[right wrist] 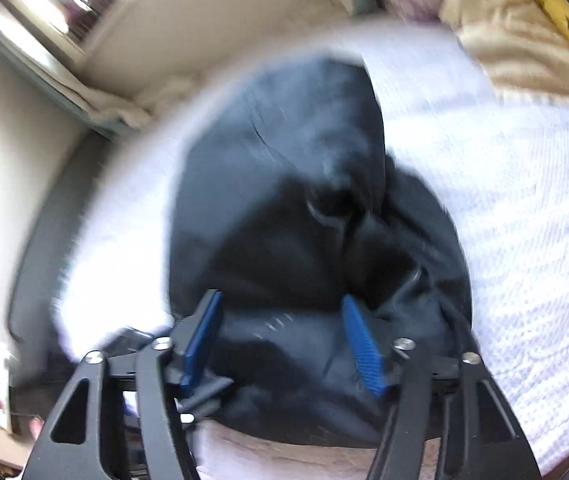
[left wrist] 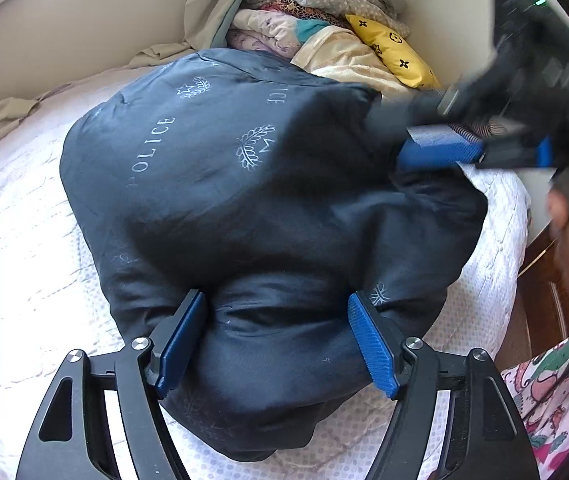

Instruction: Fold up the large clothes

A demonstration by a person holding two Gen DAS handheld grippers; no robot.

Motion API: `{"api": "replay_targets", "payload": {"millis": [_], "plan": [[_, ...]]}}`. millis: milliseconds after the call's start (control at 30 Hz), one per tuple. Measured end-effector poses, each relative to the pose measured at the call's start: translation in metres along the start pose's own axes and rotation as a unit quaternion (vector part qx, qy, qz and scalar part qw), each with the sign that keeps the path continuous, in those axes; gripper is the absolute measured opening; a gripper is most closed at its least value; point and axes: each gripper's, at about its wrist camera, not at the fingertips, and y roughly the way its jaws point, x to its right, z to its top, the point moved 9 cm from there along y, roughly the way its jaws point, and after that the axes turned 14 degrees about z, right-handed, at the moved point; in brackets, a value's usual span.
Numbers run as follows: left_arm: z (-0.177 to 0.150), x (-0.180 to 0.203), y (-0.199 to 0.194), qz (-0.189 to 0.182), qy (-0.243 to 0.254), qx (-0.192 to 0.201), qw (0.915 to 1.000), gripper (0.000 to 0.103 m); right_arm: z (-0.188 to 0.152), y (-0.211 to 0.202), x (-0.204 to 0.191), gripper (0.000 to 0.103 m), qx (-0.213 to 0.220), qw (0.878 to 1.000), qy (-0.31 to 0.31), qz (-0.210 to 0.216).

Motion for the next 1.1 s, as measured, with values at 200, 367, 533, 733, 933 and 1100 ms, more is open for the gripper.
{"api": "replay_targets", "payload": {"millis": [200,367,533,733,933,1100], "plan": [[0.001,-0.002,-0.001,-0.002,0.002,-0.001,1.0000,0.080,0.035,-0.026,0.015,0.085,0.048,0.996,-0.021,-0.065],[0.003,-0.004,-0.003,-0.013,-0.008,-0.005,0.9999,0.083,0.026,0.013,0.060,0.085,-0.027,0.996,0.037,-0.074],[0.015,-0.026,-0.016,-0.059,-0.058,-0.024,0.9963,0.087,0.009,0.043,0.085,0.087,-0.069,0.992,0.101,-0.016],[0.033,-0.097,-0.021,-0.094,-0.175,-0.060,0.9783,0.096,0.003,0.056,0.104,0.092,-0.067,0.988,0.136,0.032],[0.024,-0.119,0.021,-0.139,-0.211,-0.145,0.9565,0.098,0.004,0.061,0.112,0.096,-0.067,0.986,0.145,0.048],[0.013,-0.105,0.050,-0.200,-0.256,-0.173,0.9298,0.099,0.005,0.066,0.116,0.097,-0.067,0.985,0.149,0.062]]}}
